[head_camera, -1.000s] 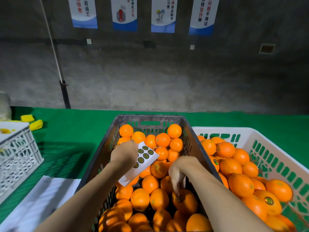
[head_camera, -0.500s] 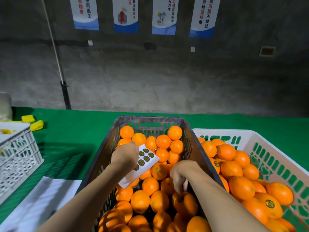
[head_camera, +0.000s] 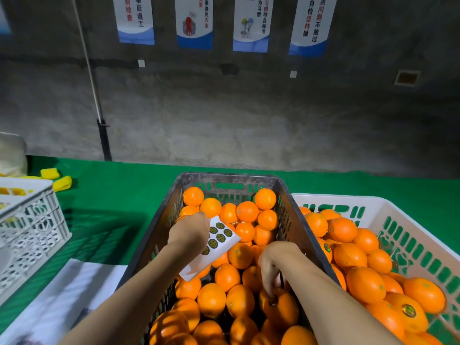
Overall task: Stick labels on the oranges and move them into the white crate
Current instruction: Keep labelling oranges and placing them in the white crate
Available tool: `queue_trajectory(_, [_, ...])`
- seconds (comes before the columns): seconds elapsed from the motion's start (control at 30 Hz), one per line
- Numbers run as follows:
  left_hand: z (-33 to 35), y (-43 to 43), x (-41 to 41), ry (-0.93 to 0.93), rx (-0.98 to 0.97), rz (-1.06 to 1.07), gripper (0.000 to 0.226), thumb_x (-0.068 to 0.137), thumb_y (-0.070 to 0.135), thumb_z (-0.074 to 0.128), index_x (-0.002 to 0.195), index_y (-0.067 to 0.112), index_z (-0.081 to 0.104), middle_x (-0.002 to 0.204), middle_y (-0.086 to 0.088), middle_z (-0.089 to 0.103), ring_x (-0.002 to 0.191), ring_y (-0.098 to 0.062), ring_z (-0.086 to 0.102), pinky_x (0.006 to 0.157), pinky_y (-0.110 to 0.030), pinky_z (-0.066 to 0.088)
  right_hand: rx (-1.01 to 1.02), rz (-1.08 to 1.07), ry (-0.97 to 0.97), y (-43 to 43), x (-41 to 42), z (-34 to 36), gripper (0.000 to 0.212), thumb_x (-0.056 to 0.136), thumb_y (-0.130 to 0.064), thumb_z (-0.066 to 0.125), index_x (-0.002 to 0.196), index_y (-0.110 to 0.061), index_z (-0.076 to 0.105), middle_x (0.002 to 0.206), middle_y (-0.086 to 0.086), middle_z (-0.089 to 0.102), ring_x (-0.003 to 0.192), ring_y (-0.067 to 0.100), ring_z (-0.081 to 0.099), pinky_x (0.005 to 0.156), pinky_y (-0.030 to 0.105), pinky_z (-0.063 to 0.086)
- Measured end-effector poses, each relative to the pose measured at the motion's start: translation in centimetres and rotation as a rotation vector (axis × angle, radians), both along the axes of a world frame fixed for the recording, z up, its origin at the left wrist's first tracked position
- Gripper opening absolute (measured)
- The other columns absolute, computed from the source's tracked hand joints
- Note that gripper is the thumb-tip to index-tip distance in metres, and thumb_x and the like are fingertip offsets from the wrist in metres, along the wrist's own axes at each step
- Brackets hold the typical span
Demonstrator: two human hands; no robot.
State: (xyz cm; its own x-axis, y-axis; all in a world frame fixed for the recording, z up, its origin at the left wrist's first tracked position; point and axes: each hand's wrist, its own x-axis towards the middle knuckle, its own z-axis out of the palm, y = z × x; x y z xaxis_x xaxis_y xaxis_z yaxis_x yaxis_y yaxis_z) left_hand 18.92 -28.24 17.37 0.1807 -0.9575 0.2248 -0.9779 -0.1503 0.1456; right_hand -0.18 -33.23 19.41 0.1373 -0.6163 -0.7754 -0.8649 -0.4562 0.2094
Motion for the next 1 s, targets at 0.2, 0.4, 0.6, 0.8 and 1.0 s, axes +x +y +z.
queue_trajectory(0.2, [0.1, 0.3, -0.2, 0.271, -0.116, 0.017, 0.027, 0.1, 0.003, 0.037, 0.126, 0.012, 0.04, 0.063, 0.0, 0.04, 0.052, -0.014, 0.035, 0.046, -0.029, 0.022, -0.048, 0.019, -0.041, 0.4, -0.2, -0.9, 0.066, 0.09, -0.028, 0.073, 0.147, -0.01, 0.045, 0.153, 0.012, 0.044, 0.137, 0.033, 0.046, 0.093, 0.041, 0.045])
queue_trajectory(0.4, [1.0, 1.0, -0.3, 0.335, -0.064, 0.029, 0.026, 0.098, 0.001, 0.036, 0.117, 0.017, 0.045, 0.1, -0.006, 0.048, 0.066, -0.018, 0.042, 0.061, -0.026, 0.037, -0.072, -0.094, -0.177, 0.8, -0.2, -1.1, 0.087, 0.09, -0.036, 0.072, 0.158, -0.016, 0.021, 0.163, 0.011, 0.026, 0.143, 0.036, 0.037, 0.111, 0.049, 0.039])
queue_trajectory(0.6, [1.1, 1.0, -0.3, 0.472, -0.134, 0.228, 0.029, 0.101, 0.01, 0.042, 0.128, 0.008, 0.05, 0.129, -0.015, 0.044, 0.1, -0.03, 0.055, 0.073, -0.03, 0.044, -0.076, -0.191, -0.709, 0.2, 0.9, -1.2, 0.03, 0.063, -0.045, 0.072, 0.072, -0.023, 0.053, 0.08, 0.001, 0.053, 0.073, 0.021, 0.05, 0.061, 0.032, 0.041])
queue_trajectory(0.8, [1.1, 0.9, -0.4, 0.432, -0.143, 0.196, 0.039, 0.098, 0.011, 0.045, 0.137, 0.014, 0.047, 0.128, -0.01, 0.046, 0.1, -0.027, 0.06, 0.078, -0.03, 0.05, -0.4, -0.315, -1.27, -0.2, 2.3, -2.1, 0.072, 0.056, -0.066, 0.069, 0.115, -0.029, 0.048, 0.116, -0.009, 0.049, 0.098, 0.016, 0.056, 0.073, 0.036, 0.047])
queue_trajectory(1.0, [1.1, -0.1, -0.6, 0.735, -0.102, 0.154, 0.028, 0.102, 0.012, 0.036, 0.101, 0.006, 0.064, 0.091, -0.011, 0.063, 0.077, -0.019, 0.053, 0.065, -0.03, 0.042, -0.315, -0.426, -1.574, 0.0, 3.6, -1.6, 0.063, 0.061, -0.06, 0.076, 0.113, -0.043, 0.043, 0.111, -0.012, 0.059, 0.091, 0.004, 0.065, 0.071, 0.021, 0.054])
